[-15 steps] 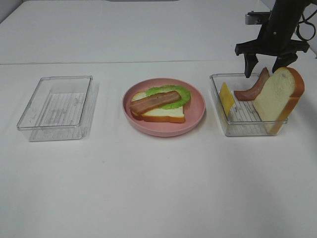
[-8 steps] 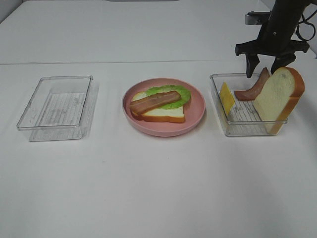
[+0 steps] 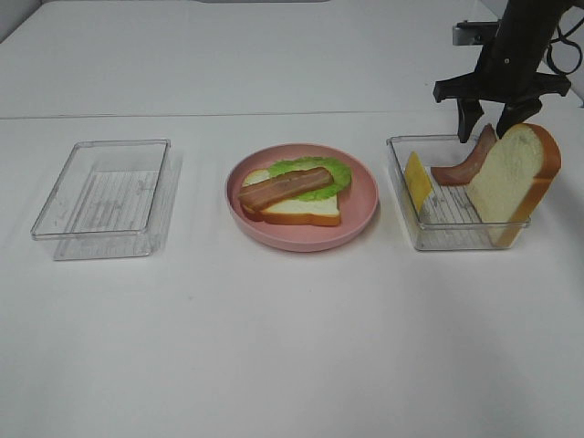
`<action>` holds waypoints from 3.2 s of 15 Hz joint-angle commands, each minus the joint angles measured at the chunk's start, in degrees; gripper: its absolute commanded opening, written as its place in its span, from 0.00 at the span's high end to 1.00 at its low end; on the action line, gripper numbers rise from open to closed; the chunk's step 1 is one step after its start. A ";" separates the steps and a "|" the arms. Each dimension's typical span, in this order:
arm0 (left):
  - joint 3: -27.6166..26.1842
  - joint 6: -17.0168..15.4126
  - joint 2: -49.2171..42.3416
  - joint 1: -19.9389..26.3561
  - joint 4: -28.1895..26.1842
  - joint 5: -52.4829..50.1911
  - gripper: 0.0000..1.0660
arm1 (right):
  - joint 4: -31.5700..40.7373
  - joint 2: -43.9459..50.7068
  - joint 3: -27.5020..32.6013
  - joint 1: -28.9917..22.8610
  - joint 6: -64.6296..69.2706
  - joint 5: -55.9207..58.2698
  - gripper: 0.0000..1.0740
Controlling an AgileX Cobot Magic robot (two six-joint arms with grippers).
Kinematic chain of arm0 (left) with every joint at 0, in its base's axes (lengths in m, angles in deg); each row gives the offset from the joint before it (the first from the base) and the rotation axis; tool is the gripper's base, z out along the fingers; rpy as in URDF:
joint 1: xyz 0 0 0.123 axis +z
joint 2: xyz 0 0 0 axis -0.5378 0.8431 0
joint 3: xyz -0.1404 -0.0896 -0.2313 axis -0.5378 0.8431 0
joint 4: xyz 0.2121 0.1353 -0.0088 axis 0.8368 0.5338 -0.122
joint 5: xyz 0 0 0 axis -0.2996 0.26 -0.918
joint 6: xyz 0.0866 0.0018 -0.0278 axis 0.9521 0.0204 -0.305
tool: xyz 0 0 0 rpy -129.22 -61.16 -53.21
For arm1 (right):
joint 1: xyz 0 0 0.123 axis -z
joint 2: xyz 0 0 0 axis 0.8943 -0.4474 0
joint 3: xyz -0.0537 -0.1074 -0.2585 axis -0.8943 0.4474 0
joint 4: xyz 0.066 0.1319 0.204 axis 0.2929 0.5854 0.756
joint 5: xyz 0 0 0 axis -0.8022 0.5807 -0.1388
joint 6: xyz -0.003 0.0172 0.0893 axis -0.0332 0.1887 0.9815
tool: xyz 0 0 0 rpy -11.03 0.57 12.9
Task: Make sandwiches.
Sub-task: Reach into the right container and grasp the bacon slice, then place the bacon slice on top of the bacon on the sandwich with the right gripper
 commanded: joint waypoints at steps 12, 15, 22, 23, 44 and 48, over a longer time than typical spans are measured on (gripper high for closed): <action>0.11 0.00 -1.20 -0.29 -0.11 -0.34 0.08 | -1.03 -0.40 0.34 0.17 -0.17 6.93 0.48; 0.11 0.00 -1.20 -0.29 -0.11 -0.34 0.08 | -1.03 -0.40 0.34 0.17 -0.17 6.93 0.50; 0.11 0.00 -1.20 -0.29 -0.11 -0.34 0.08 | -1.78 -0.40 0.34 0.17 -0.11 6.93 0.76; 0.11 0.00 -1.20 -0.29 -0.11 -0.34 0.08 | -2.86 -0.40 0.34 0.17 -0.11 6.93 0.82; 0.11 0.00 -1.20 -0.29 0.06 -0.34 0.08 | 14.38 16.67 0.34 -0.06 0.06 6.93 1.00; 0.11 0.00 -1.20 -0.29 0.11 -0.34 0.08 | 20.34 19.60 0.34 -6.88 -0.57 6.93 1.00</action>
